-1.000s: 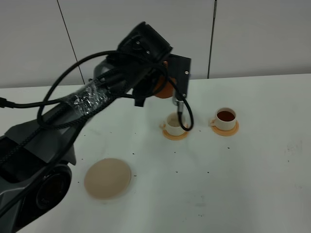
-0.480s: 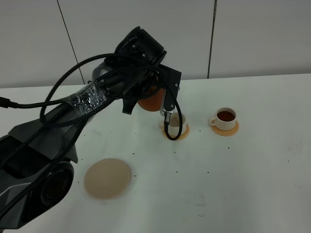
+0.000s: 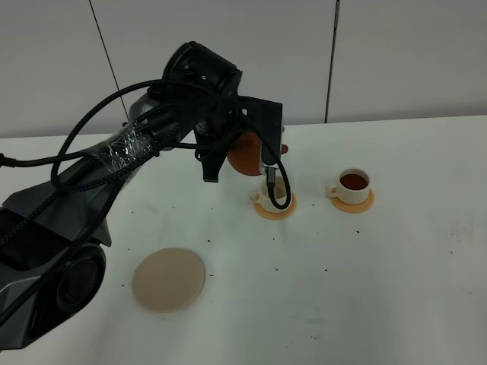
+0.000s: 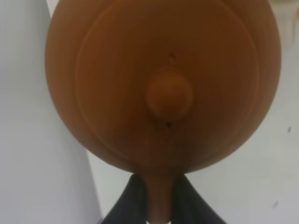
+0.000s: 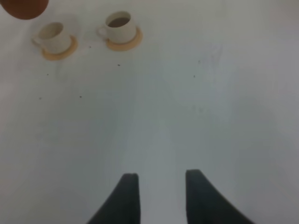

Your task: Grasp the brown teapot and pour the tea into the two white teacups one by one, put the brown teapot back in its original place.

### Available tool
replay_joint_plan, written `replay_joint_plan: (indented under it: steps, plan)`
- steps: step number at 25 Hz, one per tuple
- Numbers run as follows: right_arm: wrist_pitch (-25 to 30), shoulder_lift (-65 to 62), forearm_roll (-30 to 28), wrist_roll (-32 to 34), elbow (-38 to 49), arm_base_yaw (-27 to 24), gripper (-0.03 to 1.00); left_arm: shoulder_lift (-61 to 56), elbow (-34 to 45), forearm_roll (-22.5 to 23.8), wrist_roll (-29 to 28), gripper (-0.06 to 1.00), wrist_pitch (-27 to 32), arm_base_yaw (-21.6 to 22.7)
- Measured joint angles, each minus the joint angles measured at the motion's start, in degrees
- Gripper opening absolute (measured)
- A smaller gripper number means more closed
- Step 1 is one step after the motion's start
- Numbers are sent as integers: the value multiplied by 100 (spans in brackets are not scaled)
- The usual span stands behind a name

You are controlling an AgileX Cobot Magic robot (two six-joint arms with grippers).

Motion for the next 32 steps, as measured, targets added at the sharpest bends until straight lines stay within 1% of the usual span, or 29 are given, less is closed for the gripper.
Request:
replay_joint_plan:
  steps: [3, 7, 12, 21, 29, 32]
  plan:
    - [0, 0, 0, 0, 0, 0, 24, 0, 0, -344, -13, 17, -113, 54]
    - [0, 0, 0, 0, 0, 0, 24, 0, -5, -631, -78, 17, -246, 48]
    - [0, 0, 0, 6, 0, 0, 24, 0, -180, -1058, -114, 17, -177, 31]
    - [0, 0, 0, 1, 0, 0, 24, 0, -281, -1098, -441, 17, 58, -214]
    - [0, 0, 0, 1, 0, 0, 24, 0, -281, -1103, -763, 17, 743, -438]
    - [0, 0, 0, 1, 0, 0, 24, 0, -281, -1103, -870, 17, 909, -536]
